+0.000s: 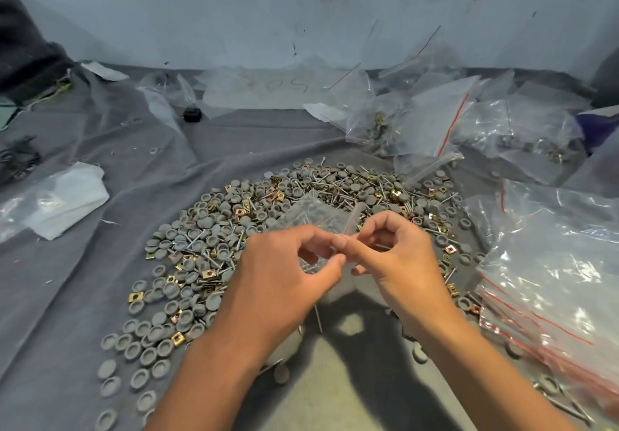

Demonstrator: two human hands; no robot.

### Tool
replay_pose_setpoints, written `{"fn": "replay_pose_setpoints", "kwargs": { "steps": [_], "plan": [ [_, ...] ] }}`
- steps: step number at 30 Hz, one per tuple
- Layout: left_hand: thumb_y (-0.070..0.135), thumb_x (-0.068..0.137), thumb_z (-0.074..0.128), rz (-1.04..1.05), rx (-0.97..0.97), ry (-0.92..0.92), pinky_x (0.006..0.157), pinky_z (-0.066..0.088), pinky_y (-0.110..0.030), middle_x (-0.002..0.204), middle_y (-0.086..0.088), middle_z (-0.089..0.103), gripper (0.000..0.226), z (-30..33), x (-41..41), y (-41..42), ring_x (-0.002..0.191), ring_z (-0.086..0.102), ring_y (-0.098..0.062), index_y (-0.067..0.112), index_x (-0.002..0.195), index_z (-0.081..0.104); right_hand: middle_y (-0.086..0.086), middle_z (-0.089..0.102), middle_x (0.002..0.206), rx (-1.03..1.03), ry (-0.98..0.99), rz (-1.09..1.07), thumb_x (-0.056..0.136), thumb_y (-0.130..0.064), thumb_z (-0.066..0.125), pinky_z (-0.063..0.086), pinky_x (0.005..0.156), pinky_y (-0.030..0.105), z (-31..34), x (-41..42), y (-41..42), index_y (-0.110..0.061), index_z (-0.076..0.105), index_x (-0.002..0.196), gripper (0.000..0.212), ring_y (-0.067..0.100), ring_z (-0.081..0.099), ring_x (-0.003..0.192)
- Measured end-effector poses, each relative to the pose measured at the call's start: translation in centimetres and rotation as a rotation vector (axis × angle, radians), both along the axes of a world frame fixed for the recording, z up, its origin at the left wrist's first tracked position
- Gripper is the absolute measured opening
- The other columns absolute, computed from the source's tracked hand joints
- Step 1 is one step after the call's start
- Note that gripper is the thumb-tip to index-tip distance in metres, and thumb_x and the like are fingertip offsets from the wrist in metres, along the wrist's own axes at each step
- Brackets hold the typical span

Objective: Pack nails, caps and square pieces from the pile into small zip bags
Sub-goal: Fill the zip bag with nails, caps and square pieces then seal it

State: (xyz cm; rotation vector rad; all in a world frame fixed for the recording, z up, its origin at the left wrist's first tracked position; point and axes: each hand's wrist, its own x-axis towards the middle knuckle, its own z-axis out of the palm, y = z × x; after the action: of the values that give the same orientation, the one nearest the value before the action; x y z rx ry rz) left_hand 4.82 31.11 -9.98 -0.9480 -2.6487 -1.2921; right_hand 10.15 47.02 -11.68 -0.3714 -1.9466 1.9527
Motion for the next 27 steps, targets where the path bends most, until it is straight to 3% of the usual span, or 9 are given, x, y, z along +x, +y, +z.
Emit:
{"fn": "replay_pose_setpoints", "kwargs": {
  "steps": [4,8,12,17,20,23,25,27],
  "plan": [
    [0.04,0.076,0.079,-0.011,-0.041,-0.009,0.071,0.054,-0.02,0.081,0.029,0.07,0.019,0.2,0.0,-0.3,0.078,0.066,0.008,0.039,0.095,0.077,0.002,0.07,0.069,0.019,-0.001,-0.004,0.065,-0.032,0.087,0.054,0.055,0.023,-0.2,-0.1,-0.3,-0.022,0.06,0.074,0.03,0.016,0.07,0.066],
    [0.025,0.083,0.077,-0.008,-0.025,-0.055,0.071,0.056,-0.021,0.079,0.028,0.072,0.018,0.0,-0.2,-0.3,0.074,0.067,0.01,0.036,0.097,0.078,0.002,0.071,0.072,0.034,0.002,0.025,0.066,-0.029,0.088,0.055,0.058,0.022,-0.1,0.0,-0.4,-0.016,0.062,0.079,0.031,0.016,0.07,0.069],
    [0.028,0.09,0.073,-0.031,-0.013,-0.124,0.067,0.056,-0.021,0.078,0.029,0.072,0.015,0.0,-0.5,-0.7,0.073,0.069,0.005,0.041,0.098,0.077,0.003,0.071,0.072,0.046,-0.019,0.033,0.065,-0.029,0.088,0.056,0.06,0.022,0.1,0.0,-0.2,-0.016,0.063,0.08,0.032,0.017,0.072,0.07],
    [0.027,0.09,0.071,0.124,-0.035,0.039,0.057,0.052,-0.015,0.074,0.019,0.069,0.019,-0.2,-0.7,-0.8,0.065,0.065,0.004,0.037,0.104,0.065,-0.002,0.068,0.066,0.088,-0.044,0.075,0.077,-0.021,0.085,0.054,0.057,0.022,-0.4,0.1,-0.2,-0.014,0.06,0.081,0.026,0.017,0.075,0.07],
    [0.02,0.092,0.066,0.271,0.02,0.197,0.051,0.055,-0.025,0.073,0.012,0.061,0.018,0.2,-0.7,-0.7,0.06,0.062,-0.002,0.028,0.095,0.05,-0.006,0.065,0.065,0.151,-0.082,0.072,0.085,-0.02,0.081,0.053,0.058,0.025,-0.9,0.1,-0.4,-0.019,0.06,0.08,0.021,0.016,0.074,0.069],
    [0.017,0.092,0.06,0.305,0.018,0.265,0.054,0.055,-0.031,0.077,0.01,0.056,0.013,0.4,-0.7,-0.6,0.067,0.06,-0.005,0.024,0.091,0.049,-0.004,0.07,0.075,0.193,-0.104,0.144,0.086,-0.027,0.079,0.055,0.063,0.025,-1.1,0.3,-0.6,-0.026,0.063,0.085,0.016,0.017,0.069,0.072],
    [0.01,0.091,0.061,0.307,0.012,0.275,0.063,0.055,-0.031,0.083,0.01,0.058,0.014,0.4,-0.8,-0.7,0.074,0.059,-0.009,0.022,0.09,0.054,-0.008,0.07,0.08,0.293,-0.156,0.217,0.085,-0.033,0.079,0.056,0.067,0.024,-1.3,0.6,-0.5,-0.029,0.063,0.088,0.017,0.008,0.067,0.073],
    [0.005,0.09,0.063,0.316,0.002,0.285,0.073,0.051,-0.018,0.091,0.01,0.062,0.019,0.5,-0.9,-0.9,0.08,0.058,-0.006,0.023,0.093,0.063,-0.014,0.067,0.087,0.595,-0.283,0.288,0.084,-0.047,0.076,0.051,0.07,0.018,-1.8,1.0,-0.5,-0.034,0.061,0.092,0.022,0.0,0.063,0.08]
  ]
}}
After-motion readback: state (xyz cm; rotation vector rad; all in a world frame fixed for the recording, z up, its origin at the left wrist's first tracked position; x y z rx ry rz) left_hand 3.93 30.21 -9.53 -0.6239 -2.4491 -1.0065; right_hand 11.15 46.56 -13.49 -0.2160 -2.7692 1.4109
